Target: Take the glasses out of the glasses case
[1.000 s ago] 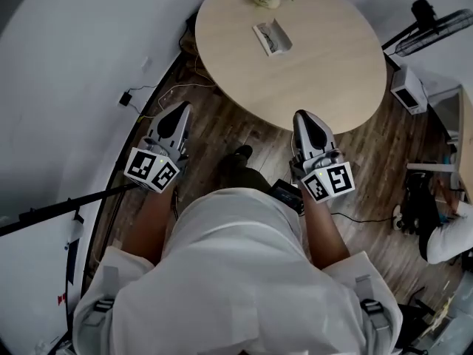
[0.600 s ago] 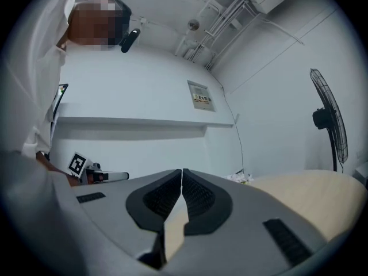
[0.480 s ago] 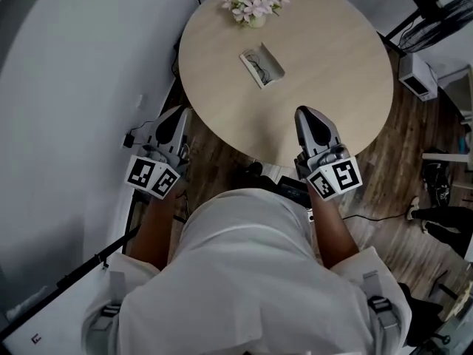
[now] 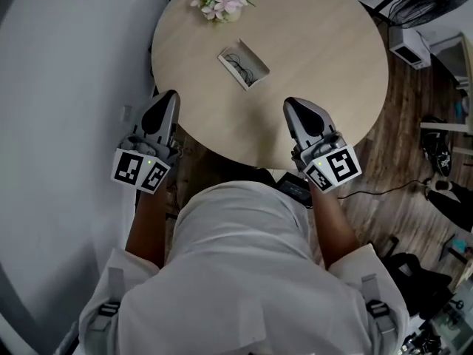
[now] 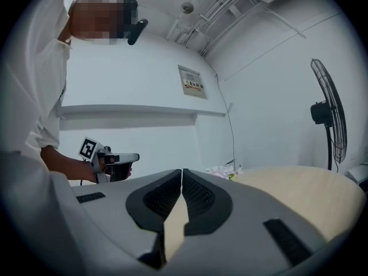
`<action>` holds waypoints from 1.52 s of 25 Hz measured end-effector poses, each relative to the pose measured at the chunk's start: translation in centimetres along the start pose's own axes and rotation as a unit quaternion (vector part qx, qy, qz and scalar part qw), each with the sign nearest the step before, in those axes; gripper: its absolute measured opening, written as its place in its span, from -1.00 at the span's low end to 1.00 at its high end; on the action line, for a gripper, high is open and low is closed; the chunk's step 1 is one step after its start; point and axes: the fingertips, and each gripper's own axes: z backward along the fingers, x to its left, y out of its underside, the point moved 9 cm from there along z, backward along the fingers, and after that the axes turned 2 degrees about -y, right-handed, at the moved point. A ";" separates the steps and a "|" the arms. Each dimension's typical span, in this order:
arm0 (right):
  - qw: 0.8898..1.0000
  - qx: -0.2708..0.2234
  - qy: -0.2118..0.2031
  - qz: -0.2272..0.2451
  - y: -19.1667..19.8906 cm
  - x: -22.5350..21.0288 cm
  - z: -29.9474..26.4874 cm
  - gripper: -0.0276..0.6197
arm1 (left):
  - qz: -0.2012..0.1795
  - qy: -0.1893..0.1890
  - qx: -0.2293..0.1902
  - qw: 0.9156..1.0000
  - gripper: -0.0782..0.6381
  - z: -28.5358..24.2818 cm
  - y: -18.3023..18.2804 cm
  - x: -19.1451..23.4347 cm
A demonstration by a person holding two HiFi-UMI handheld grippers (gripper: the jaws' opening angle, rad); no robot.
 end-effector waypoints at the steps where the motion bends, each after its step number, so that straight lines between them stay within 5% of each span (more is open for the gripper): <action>1: 1.000 0.003 0.007 -0.003 0.3 -0.3 -0.1 -0.83 | -0.010 0.006 0.008 1.000 -0.75 -0.9 0.2 0.4; 10: 0.995 0.020 0.100 -0.008 1.8 -3.8 -3.4 -0.83 | -0.028 0.090 0.034 0.995 -0.75 -8.4 1.8 7.3; 18: 0.985 0.058 0.163 -0.009 3.2 -4.0 -8.8 -0.83 | -0.054 0.203 0.076 0.975 -0.75 -15.0 4.8 12.2; 25: 0.980 0.113 0.161 -0.020 5.6 -4.4 -13.9 -0.81 | -0.029 0.239 0.106 0.965 -0.75 -17.3 8.6 15.3; 31: 0.973 0.174 0.150 -0.010 7.7 -5.3 -18.2 -0.61 | 0.009 0.289 0.113 0.951 -0.75 -17.8 11.7 17.0; 38: 0.944 0.312 0.107 0.006 11.5 -6.5 -21.9 -0.60 | 0.030 0.321 0.134 0.937 -0.75 -18.0 13.9 17.1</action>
